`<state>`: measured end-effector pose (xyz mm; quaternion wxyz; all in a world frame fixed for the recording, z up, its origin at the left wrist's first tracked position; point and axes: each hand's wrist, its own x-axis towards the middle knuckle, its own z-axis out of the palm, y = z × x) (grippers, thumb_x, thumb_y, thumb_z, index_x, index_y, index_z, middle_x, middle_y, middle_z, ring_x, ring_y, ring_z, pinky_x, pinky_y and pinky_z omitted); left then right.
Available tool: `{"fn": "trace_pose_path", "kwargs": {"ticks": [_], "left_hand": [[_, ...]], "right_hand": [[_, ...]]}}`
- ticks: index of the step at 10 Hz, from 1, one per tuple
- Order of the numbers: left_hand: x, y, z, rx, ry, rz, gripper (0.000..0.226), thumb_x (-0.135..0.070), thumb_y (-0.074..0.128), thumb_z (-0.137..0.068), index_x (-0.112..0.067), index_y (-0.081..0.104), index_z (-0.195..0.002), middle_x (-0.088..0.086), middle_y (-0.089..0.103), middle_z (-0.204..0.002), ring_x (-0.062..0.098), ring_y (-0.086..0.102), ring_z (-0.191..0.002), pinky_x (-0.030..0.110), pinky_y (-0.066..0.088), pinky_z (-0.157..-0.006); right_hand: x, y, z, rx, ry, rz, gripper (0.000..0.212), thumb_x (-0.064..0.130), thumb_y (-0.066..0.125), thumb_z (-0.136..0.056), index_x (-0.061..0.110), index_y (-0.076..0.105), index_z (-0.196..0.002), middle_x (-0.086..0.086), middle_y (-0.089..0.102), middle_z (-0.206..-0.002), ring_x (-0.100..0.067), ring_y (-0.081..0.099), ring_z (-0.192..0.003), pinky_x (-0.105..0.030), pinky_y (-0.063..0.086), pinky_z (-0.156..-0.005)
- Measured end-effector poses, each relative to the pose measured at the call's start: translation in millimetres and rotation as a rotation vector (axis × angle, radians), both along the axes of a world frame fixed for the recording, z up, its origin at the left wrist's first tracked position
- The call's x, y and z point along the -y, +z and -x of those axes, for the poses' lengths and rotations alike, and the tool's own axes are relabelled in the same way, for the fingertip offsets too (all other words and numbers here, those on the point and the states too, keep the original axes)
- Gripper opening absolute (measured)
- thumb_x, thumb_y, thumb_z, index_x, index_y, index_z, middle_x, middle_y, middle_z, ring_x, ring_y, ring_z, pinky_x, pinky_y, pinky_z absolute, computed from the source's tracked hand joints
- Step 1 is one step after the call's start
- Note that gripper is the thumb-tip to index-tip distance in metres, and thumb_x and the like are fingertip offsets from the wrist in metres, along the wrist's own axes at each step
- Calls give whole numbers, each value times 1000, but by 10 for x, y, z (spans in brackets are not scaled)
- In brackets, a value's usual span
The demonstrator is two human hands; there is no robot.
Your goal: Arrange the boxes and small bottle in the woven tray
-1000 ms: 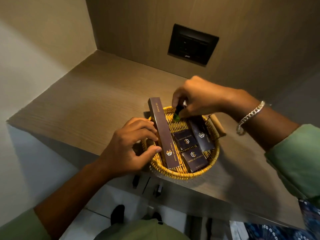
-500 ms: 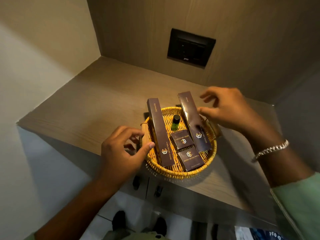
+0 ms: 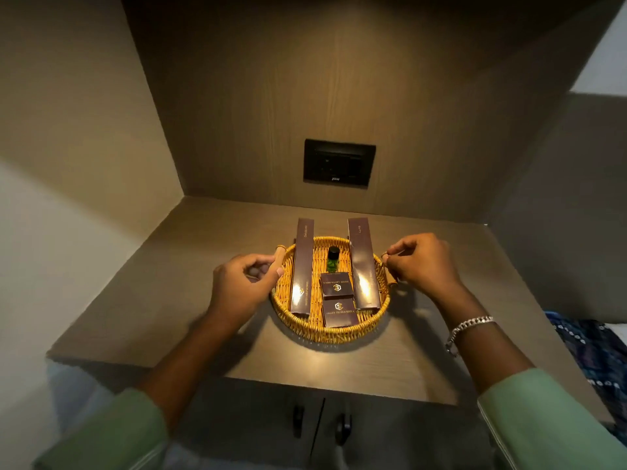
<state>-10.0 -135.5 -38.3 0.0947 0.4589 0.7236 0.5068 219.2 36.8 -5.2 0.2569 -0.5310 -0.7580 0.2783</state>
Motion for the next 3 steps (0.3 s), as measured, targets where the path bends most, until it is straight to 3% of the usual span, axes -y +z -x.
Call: {"fn": "trace_pose_path", "kwargs": {"ticks": [2, 3], "left_hand": [[-340, 55, 395, -26, -55, 47, 25, -18, 73, -81, -7, 72, -104, 7, 72, -85, 18, 65, -78, 25, 54, -67], [-332, 105, 391, -107, -103, 153, 28, -24, 67, -85, -12, 68, -111, 9, 70, -97, 24, 64, -93, 37, 55, -78]], "right_hand": [[25, 88, 293, 17, -98, 11, 18, 9, 74, -80, 18, 70, -64, -4, 71, -70, -16, 68, -70, -39, 60, -71], [196, 109, 317, 45, -95, -8, 4, 20, 71, -84, 16, 73, -85, -10, 73, -93, -18, 66, -86, -38, 58, -79]]}}
